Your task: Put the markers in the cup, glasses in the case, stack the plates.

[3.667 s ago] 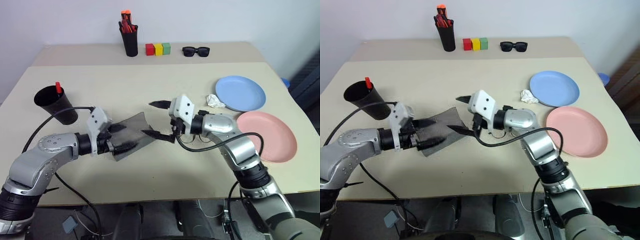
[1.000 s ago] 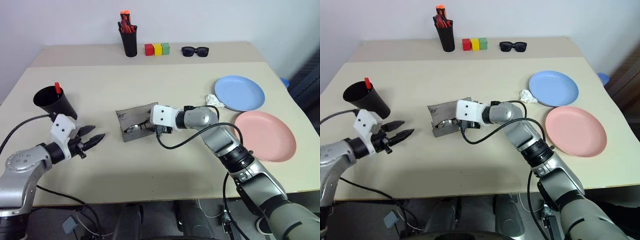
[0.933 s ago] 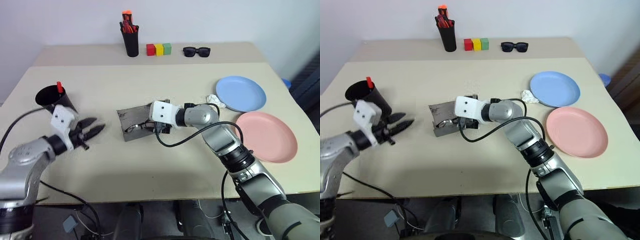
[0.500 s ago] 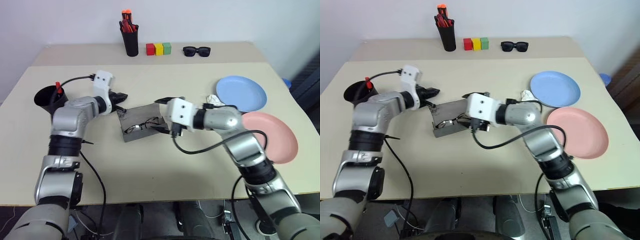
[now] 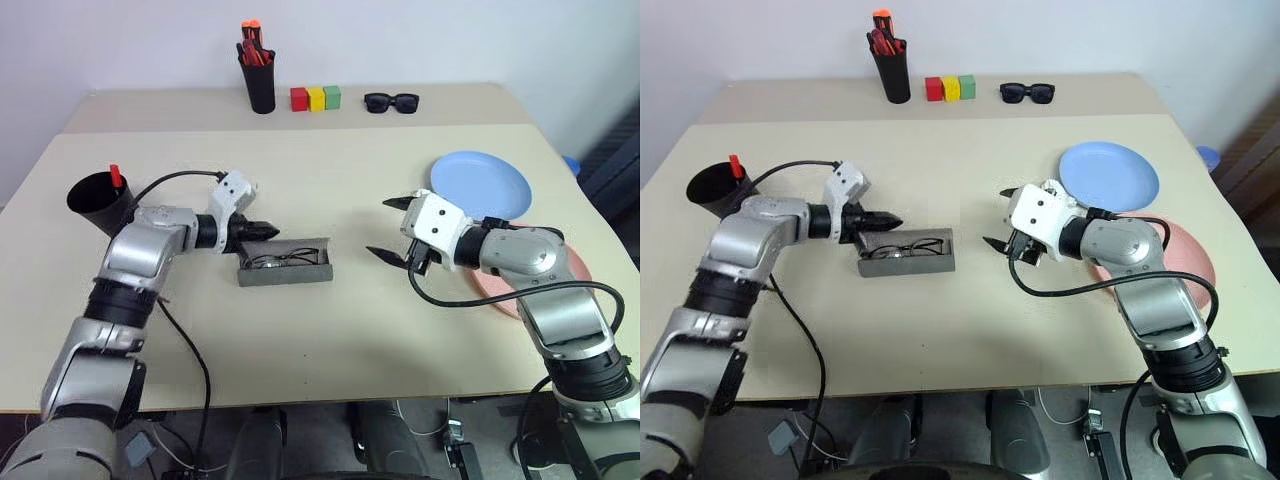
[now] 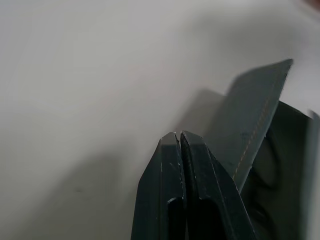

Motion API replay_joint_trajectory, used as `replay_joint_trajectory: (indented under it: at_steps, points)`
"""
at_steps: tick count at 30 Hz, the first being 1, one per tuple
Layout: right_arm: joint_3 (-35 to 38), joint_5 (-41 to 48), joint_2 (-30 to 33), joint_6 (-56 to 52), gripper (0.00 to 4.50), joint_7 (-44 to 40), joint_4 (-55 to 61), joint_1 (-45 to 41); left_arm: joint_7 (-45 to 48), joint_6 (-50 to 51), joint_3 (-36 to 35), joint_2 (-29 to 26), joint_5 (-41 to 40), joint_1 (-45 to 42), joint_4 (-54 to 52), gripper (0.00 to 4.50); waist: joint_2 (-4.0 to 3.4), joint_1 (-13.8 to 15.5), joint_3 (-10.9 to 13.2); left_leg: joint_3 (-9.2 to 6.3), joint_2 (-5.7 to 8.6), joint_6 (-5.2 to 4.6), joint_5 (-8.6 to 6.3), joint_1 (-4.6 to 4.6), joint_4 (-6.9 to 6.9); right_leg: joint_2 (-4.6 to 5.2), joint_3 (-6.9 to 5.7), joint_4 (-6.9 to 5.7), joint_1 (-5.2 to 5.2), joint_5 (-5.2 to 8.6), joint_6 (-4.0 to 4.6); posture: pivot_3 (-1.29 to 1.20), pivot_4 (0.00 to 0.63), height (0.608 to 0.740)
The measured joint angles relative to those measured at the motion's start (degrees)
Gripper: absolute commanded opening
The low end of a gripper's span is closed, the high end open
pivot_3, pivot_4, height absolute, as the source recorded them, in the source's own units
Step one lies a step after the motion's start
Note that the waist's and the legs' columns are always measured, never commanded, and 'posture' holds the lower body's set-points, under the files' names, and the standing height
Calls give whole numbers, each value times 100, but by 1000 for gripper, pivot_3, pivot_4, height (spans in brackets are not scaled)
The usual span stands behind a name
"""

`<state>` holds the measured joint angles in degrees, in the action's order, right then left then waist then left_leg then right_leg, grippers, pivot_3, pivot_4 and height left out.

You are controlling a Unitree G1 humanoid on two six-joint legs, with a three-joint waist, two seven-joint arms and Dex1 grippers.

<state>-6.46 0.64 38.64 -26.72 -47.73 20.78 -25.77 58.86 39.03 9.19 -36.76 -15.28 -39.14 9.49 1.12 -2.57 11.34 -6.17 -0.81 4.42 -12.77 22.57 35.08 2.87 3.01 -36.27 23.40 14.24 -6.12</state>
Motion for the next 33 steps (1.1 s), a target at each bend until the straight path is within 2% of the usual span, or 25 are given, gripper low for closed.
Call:
replay_joint_trajectory:
  at_steps: [4, 7, 10, 15, 18, 24, 28, 33]
  points:
    - [4, -399, 270, -30, 3993, 350, -890, -248, 183, -57, 118, -465, 4, 774, -1199, 56, -3, 16, 0, 8, 2, 0, 0, 2, 3, 7, 3, 6, -2, 10, 19, 0, 150, 740]
    - [38, -654, 460, -47, 3993, 597, -1708, -497, 140, -127, 62, -613, 18, 1125, -1672, 56, -4, 21, -1, 10, 2, 0, 0, -1, 2, 7, 4, 9, -5, 11, 21, 0, 150, 740]
    - [7, -914, 522, 91, 3993, 846, -2604, -733, -57, -370, -94, -486, 12, 1363, -1818, 56, -5, 15, -1, 13, 2, -1, -1, -5, 2, 7, 5, 10, -7, 11, 20, 0, 150, 740]
    - [-210, -1266, 363, 697, 3993, 1243, -4265, -1276, -441, -813, -438, 122, -189, 1522, -1802, 56, -4, -11, 2, 17, 2, -1, 0, -3, 5, 6, 8, 9, -3, 7, 17, 0, 150, 740]
    - [-370, -1473, 230, 1211, 3091, 1530, -5262, -1589, -540, -973, -701, 231, -392, 1548, -1969, 0, -6, -18, 3, 17, 0, -1, 0, -5, 0, 5, 8, 7, -2, 3, 9, 0, 150, 740]
    - [-487, -1613, 61, 1759, 36, 1694, -5956, -1933, -776, -834, -799, 382, -644, 1694, -2202, 0, -10, -4, 6, 18, 1, -1, 0, -2, 3, 5, 11, 8, -3, -2, -1, 0, 150, 740]
    - [-470, -1635, 104, 1722, 36, 1704, -5651, -1914, -951, -877, -812, 434, -649, 1718, -2219, 0, -13, 1, 7, 17, 1, -1, 0, -1, 2, 5, 11, 8, -2, -2, -1, 0, 150, 740]
    - [-23, -1543, 740, 1093, 36, 1449, -3974, -1226, -1217, -1088, -781, 602, -534, 1668, -2054, 0, -21, 59, 12, 14, 4, -1, 0, 5, 3, 6, 9, 11, -2, 0, -4, 0, 150, 740]
